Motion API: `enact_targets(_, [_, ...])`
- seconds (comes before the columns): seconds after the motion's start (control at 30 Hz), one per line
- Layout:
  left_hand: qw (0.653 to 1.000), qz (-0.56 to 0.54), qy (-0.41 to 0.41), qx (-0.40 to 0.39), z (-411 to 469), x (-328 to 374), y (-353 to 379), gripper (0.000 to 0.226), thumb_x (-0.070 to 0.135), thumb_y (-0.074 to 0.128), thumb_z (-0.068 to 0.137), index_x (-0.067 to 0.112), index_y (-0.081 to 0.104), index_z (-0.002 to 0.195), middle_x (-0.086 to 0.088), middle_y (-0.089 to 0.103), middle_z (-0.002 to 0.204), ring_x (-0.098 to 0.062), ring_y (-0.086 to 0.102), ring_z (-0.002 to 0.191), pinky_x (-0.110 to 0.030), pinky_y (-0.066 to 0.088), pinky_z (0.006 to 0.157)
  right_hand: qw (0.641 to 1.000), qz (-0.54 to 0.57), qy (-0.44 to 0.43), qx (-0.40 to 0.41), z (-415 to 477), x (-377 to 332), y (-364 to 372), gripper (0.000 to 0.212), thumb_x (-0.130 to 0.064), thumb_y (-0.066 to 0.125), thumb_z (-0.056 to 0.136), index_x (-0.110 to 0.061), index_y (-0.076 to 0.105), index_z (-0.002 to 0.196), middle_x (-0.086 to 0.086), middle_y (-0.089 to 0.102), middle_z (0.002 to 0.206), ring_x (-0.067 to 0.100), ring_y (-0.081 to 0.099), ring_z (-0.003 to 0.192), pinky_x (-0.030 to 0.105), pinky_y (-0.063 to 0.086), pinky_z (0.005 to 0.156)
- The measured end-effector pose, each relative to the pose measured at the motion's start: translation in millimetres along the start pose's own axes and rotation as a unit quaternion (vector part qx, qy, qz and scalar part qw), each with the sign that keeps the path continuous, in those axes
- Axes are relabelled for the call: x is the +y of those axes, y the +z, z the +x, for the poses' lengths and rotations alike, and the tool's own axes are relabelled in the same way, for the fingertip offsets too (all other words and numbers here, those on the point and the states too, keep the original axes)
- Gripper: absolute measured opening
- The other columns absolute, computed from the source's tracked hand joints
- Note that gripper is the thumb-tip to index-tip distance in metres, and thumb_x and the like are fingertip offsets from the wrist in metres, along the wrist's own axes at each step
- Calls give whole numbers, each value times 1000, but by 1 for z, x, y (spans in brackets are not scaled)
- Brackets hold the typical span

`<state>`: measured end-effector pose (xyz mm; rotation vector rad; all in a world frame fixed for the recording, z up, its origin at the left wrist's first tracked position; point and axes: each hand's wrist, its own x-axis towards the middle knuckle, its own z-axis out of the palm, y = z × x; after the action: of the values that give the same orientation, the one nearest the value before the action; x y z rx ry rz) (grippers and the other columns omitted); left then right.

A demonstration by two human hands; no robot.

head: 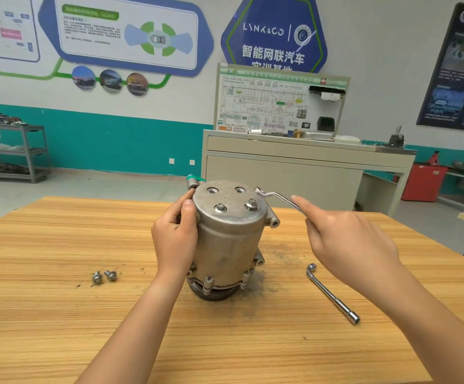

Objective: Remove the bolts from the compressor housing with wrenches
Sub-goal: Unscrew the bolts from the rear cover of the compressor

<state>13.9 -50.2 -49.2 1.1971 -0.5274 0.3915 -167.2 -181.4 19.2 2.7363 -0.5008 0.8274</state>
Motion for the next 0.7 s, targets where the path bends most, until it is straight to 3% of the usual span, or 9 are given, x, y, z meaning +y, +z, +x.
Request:
enact_targets(0.13, [1000, -6, -11, 6, 1, 1, 1, 31, 11, 44, 95, 14, 67, 115, 15, 66, 108, 15, 56, 101, -8, 45, 86, 997, -57, 24, -55, 2, -11, -6, 59, -17, 34, 94, -40, 7, 142, -8, 30, 62, 20, 40, 62, 29, 37, 46])
enact_targets(0.2, [1000, -5, -13, 16, -1, 3, 3, 31, 10, 43, 95, 15, 68, 113, 14, 67, 107, 14, 57, 101, -12, 46, 88, 992, -107, 14, -59, 4, -21, -7, 67, -6, 36, 89, -29, 5, 145, -5, 30, 65, 19, 36, 57, 27, 23, 39])
enact_targets(0.37, [1000, 3, -1, 31, -8, 7, 10, 31, 12, 44, 94, 29, 65, 110, 28, 62, 97, 21, 54, 94, -2, 40, 75, 985, -153, -27, -78, 9, -36, -14, 72, 3, 37, 83, -10, 5, 146, 4, 58, 97, 24, 47, 71, 28, 16, 39])
enact_targets(0.47, [1000, 9, -1, 26, -7, 8, 10, 30, 11, 44, 95, 29, 64, 111, 30, 61, 97, 22, 54, 94, -1, 39, 76, 984, -145, -66, -83, 7, -45, -16, 72, 3, 37, 83, -12, 7, 146, 3, 52, 80, 23, 45, 69, 28, 15, 40])
enact_targets(0.53, [1000, 5, -5, 28, -7, 7, 8, 31, 11, 44, 95, 29, 64, 111, 31, 61, 97, 21, 54, 95, -1, 40, 78, 985, -136, -68, -84, 5, -47, -16, 72, 2, 38, 82, -15, 10, 145, -1, 33, 63, 22, 38, 63, 27, 14, 39])
enact_targets(0.7, [1000, 4, -1, 29, -9, 8, 2, 30, 10, 44, 95, 28, 62, 113, 31, 60, 98, 23, 52, 96, 0, 39, 77, 991, -115, -21, -66, 6, -35, -19, 70, 0, 38, 83, -30, 14, 141, -5, 31, 60, 17, 32, 50, 26, 17, 38])
